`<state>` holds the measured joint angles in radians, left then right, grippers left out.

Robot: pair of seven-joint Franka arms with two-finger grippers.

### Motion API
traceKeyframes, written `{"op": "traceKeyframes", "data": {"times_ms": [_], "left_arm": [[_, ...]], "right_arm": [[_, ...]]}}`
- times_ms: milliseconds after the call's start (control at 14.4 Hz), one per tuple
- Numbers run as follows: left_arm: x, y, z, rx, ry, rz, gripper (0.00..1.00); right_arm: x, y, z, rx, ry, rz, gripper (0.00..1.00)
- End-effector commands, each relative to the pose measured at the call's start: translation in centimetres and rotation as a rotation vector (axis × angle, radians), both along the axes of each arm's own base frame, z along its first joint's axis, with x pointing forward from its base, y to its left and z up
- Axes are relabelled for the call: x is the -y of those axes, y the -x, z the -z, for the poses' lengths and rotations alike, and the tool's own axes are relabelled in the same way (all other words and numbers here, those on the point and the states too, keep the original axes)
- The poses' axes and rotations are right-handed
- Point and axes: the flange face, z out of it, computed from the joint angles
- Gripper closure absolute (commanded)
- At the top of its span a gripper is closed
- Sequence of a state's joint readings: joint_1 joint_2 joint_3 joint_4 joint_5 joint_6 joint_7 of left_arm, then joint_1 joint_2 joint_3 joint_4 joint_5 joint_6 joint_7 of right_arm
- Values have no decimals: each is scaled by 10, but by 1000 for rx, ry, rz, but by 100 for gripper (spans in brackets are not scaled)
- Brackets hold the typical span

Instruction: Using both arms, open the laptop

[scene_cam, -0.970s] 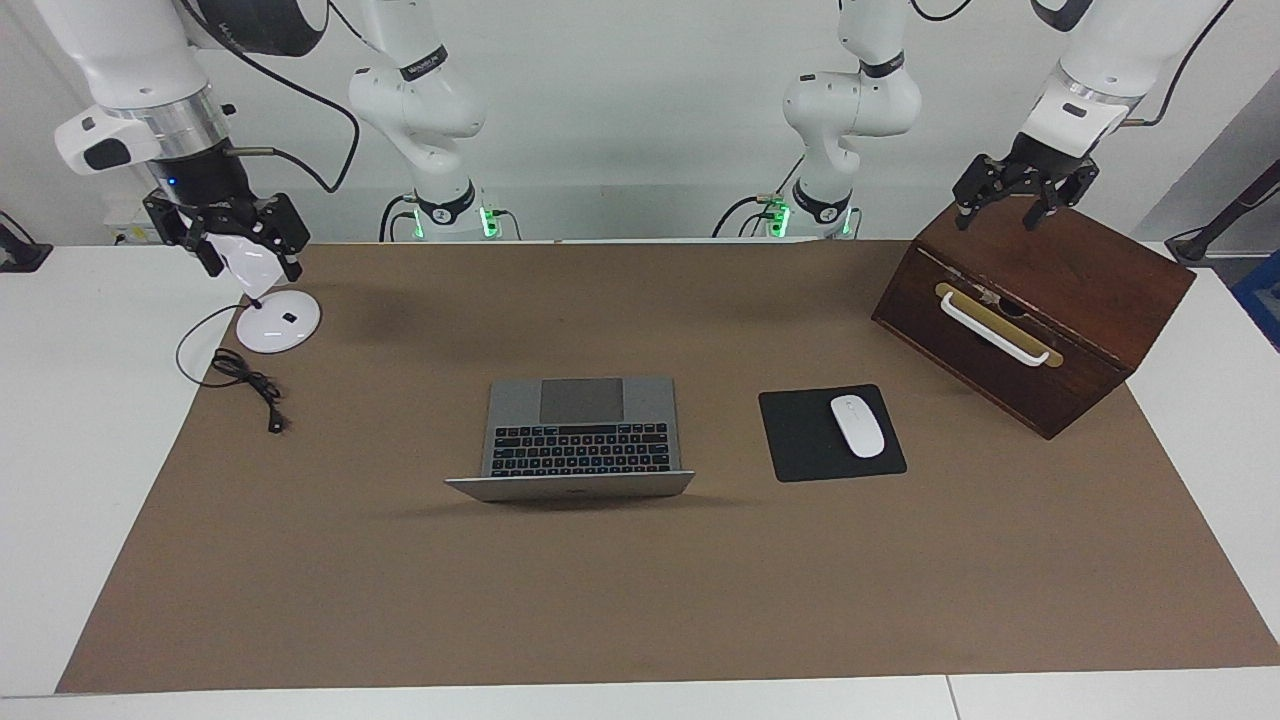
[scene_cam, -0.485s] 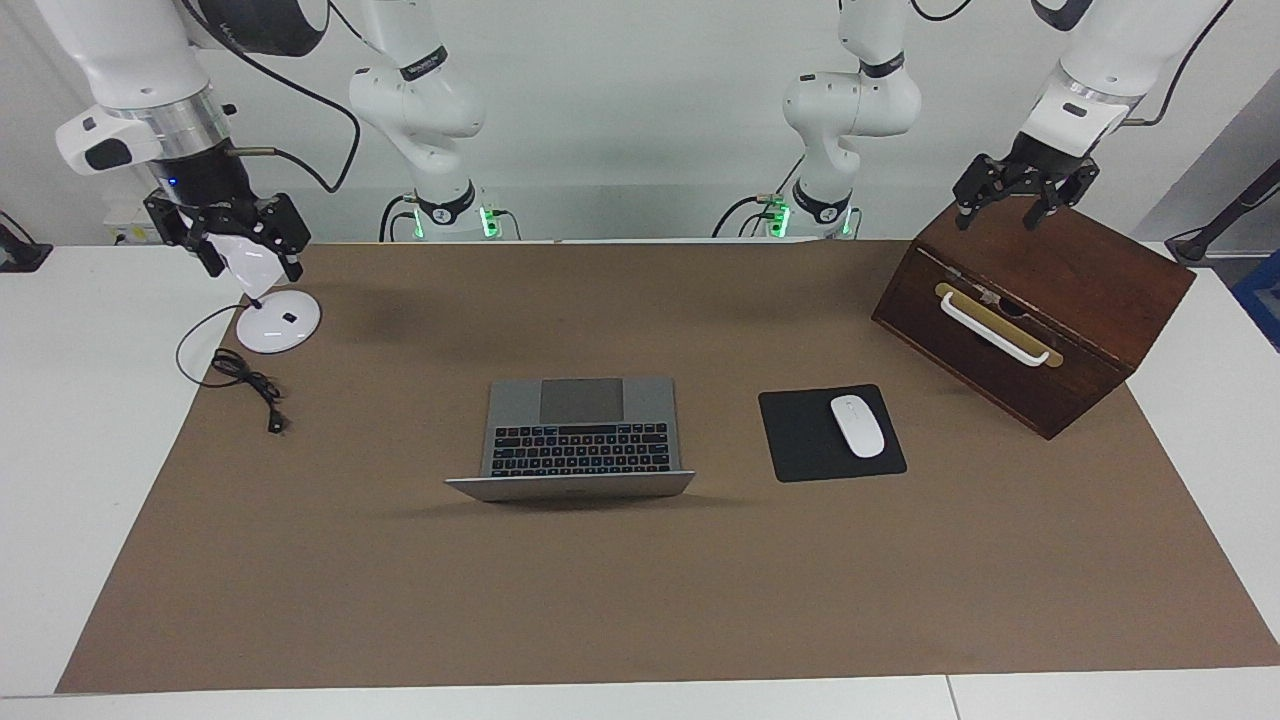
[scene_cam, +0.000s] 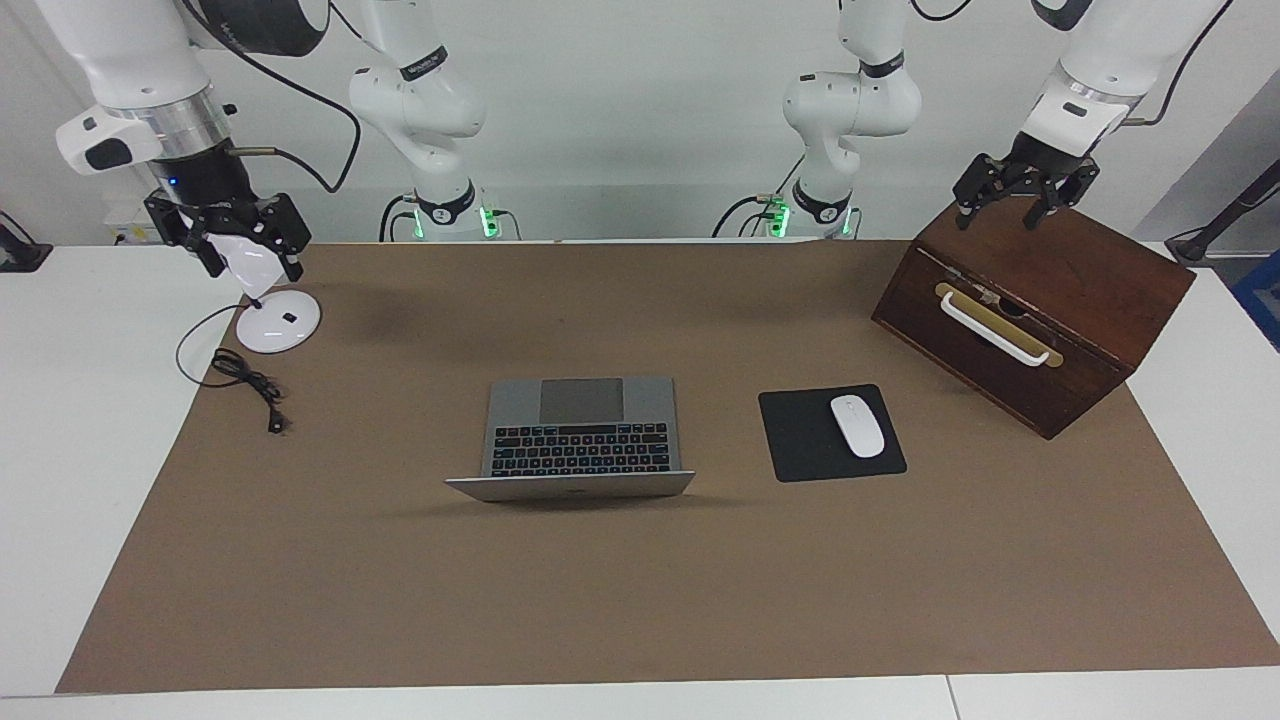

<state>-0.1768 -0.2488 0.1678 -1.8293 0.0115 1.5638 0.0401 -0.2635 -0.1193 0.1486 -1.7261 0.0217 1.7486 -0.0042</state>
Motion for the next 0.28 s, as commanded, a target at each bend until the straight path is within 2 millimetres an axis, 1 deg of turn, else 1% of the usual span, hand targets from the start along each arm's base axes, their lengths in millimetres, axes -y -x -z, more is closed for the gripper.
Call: {"op": "traceKeyframes", "data": {"times_ms": [0, 208], "left_arm": [[-1, -2, -5, -11, -12, -11, 0], [-1, -2, -5, -11, -12, -13, 0]], "right_arm": [[1, -1, 1, 20, -16, -18, 0], [3, -3, 0, 31, -14, -20, 0]]}}
